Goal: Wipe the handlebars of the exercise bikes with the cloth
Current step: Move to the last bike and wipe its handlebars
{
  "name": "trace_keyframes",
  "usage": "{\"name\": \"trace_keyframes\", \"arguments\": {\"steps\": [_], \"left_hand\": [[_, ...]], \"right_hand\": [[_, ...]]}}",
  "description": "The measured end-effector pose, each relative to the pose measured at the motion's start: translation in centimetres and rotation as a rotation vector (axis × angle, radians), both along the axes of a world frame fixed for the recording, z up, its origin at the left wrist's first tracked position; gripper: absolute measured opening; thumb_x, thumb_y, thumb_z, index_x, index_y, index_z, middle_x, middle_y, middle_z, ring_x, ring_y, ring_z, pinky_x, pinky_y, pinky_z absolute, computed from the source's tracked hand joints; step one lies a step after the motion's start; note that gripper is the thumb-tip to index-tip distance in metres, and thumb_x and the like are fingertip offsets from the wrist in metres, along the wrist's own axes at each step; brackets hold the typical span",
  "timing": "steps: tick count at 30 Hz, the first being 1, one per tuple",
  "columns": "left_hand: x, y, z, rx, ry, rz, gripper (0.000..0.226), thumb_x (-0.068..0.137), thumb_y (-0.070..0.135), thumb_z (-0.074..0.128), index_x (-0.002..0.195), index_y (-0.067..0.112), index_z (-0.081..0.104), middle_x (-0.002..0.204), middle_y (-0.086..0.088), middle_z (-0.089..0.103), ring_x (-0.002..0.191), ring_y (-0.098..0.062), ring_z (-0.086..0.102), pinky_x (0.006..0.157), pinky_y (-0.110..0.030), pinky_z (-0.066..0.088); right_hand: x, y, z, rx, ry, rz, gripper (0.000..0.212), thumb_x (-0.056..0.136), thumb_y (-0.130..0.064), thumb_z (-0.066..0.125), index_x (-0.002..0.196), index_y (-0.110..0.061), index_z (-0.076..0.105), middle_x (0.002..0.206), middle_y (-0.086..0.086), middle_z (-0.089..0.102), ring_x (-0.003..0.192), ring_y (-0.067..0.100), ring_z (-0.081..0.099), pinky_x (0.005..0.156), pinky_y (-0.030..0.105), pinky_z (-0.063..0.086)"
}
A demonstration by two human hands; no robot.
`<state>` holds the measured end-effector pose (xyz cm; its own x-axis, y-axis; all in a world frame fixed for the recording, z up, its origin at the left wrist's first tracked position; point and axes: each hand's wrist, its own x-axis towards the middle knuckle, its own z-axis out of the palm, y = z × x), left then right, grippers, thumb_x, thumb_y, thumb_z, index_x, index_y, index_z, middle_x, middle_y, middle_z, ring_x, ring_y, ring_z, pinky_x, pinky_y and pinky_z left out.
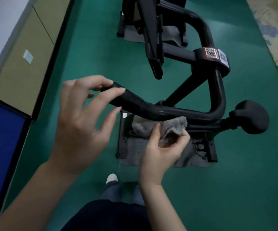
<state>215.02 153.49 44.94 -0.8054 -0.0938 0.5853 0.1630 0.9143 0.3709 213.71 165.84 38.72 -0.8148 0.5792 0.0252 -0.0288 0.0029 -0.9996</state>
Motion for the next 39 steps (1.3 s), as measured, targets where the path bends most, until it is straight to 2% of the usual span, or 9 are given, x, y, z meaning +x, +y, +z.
{"name": "trace_keyframes", "arguments": {"steps": [2,6,9,11,17,23,29,34,39], "left_hand": [[-0.1,-0.2,0.1,0.002,-0.009,-0.021,0.024,0.088,0.01,0.064,0.112,0.004,0.066,0.112,-0.018,0.055,0.101,-0.03,0.047,0.091,-0.031,0.037],[-0.3,-0.5,0.3,0.026,-0.017,-0.039,0.022,0.088,0.012,0.065,0.109,0.004,0.067,0.109,-0.016,0.056,0.1,-0.03,0.049,0.093,-0.029,0.035],[-0.5,-0.5,0.6,0.055,-0.016,-0.037,0.026,0.087,0.012,0.067,0.111,0.003,0.066,0.107,-0.016,0.056,0.097,-0.029,0.049,0.092,-0.028,0.036],[-0.5,-0.4,0.7,0.08,-0.017,-0.039,0.029,0.086,0.013,0.067,0.113,0.001,0.064,0.106,-0.016,0.056,0.096,-0.029,0.049,0.091,-0.03,0.038],[-0.3,-0.6,0.7,0.159,-0.047,0.02,0.036,0.084,0.021,0.07,0.112,0.001,0.062,0.104,-0.015,0.055,0.097,-0.029,0.052,0.092,-0.033,0.043],[-0.1,-0.3,0.8,0.202,-0.054,0.067,0.036,0.083,0.025,0.069,0.111,0.003,0.062,0.104,-0.01,0.056,0.097,-0.025,0.054,0.091,-0.034,0.045],[0.1,-0.1,0.9,0.24,-0.061,0.091,0.034,0.083,0.025,0.069,0.11,0.004,0.063,0.103,-0.005,0.058,0.096,-0.023,0.055,0.089,-0.034,0.046],[0.2,0.1,1.0,0.245,-0.064,0.11,0.034,0.083,0.024,0.07,0.108,0.004,0.063,0.102,-0.007,0.059,0.097,-0.024,0.055,0.089,-0.037,0.046],[0.3,0.5,1.1,0.268,-0.065,0.138,0.035,0.083,0.026,0.069,0.109,0.004,0.063,0.104,-0.004,0.059,0.097,-0.022,0.056,0.089,-0.034,0.046]], "right_hand": [[0.8,-0.8,0.4,0.027,0.037,0.09,0.025,0.082,-0.007,0.066,0.096,-0.021,0.051,0.093,0.017,0.056,0.081,0.015,0.056,0.071,0.018,0.045],[0.5,1.2,2.4,0.224,0.128,0.147,0.015,0.084,-0.006,0.064,0.094,-0.015,0.057,0.092,0.016,0.057,0.084,0.028,0.058,0.073,0.039,0.05],[-2.2,5.2,4.6,0.549,0.208,0.124,0.02,0.081,0.001,0.06,0.098,-0.009,0.062,0.096,0.011,0.059,0.086,0.01,0.055,0.081,0.014,0.045],[-4.8,7.3,6.0,0.755,0.126,0.213,0.02,0.081,0.002,0.059,0.098,-0.006,0.066,0.095,0.007,0.06,0.085,0.001,0.051,0.079,0.001,0.035],[-9.4,6.7,7.9,1.093,-0.253,0.794,0.023,0.086,-0.008,0.052,0.1,-0.017,0.068,0.093,0.008,0.071,0.096,0.03,0.06,0.082,0.036,0.047],[-8.9,1.6,8.7,0.975,-0.159,0.956,0.025,0.081,-0.009,0.052,0.093,-0.022,0.07,0.09,0.006,0.072,0.094,0.029,0.063,0.085,0.037,0.05],[-8.5,0.8,9.6,0.573,-0.057,0.958,0.019,0.084,-0.01,0.059,0.09,-0.022,0.071,0.083,-0.012,0.071,0.085,0.006,0.065,0.082,0.025,0.051],[-8.5,2.2,9.5,0.68,-0.053,1.003,0.018,0.088,-0.013,0.059,0.093,-0.025,0.071,0.085,-0.016,0.07,0.089,0.003,0.064,0.081,0.016,0.047],[-8.6,0.2,10.6,0.593,0.028,1.076,0.019,0.086,-0.009,0.058,0.091,-0.022,0.071,0.083,-0.014,0.07,0.083,-0.002,0.064,0.076,0.011,0.047]]}}
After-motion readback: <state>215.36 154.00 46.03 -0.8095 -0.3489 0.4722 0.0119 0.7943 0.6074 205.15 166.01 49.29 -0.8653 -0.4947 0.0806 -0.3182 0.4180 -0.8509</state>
